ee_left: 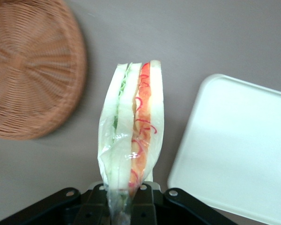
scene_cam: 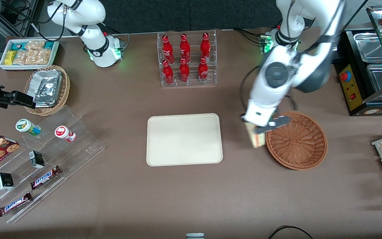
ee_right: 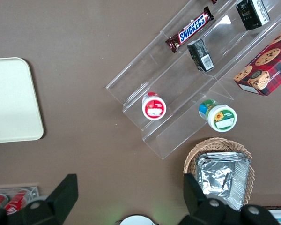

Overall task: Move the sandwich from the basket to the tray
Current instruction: 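Lift the sandwich and carry it with the left gripper over the tray, then lower the sandwich onto the tray and open the left gripper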

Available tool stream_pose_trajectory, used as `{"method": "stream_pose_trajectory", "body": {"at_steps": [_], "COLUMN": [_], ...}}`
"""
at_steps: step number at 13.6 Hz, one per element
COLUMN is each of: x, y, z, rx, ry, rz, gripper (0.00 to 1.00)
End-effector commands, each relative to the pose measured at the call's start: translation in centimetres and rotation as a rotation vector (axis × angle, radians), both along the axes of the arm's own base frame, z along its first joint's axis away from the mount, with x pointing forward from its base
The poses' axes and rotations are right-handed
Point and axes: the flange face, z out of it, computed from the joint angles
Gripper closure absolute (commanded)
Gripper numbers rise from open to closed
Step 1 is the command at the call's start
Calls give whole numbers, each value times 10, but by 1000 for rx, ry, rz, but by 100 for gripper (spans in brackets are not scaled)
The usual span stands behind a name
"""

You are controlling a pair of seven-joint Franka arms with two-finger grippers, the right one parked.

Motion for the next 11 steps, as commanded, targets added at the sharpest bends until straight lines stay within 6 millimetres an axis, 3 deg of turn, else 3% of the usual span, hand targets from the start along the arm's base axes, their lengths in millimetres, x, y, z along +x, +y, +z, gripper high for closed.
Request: {"method": "stream_pose_trajectory", "body": {"at_steps": [1,2,4,6,11], "x": [18,21,-4,-17,-42], "y": [-86,-107,-150,-175,-208], "z": [-25,-34,-59,-84,-128], "rx": [-8,-12,-2,-10,-18], "ry": [-24,-25,-16,-28,-40], "rz": [-16,-31,-89,-104,-179], "gripper": [98,98,98,98,98]}}
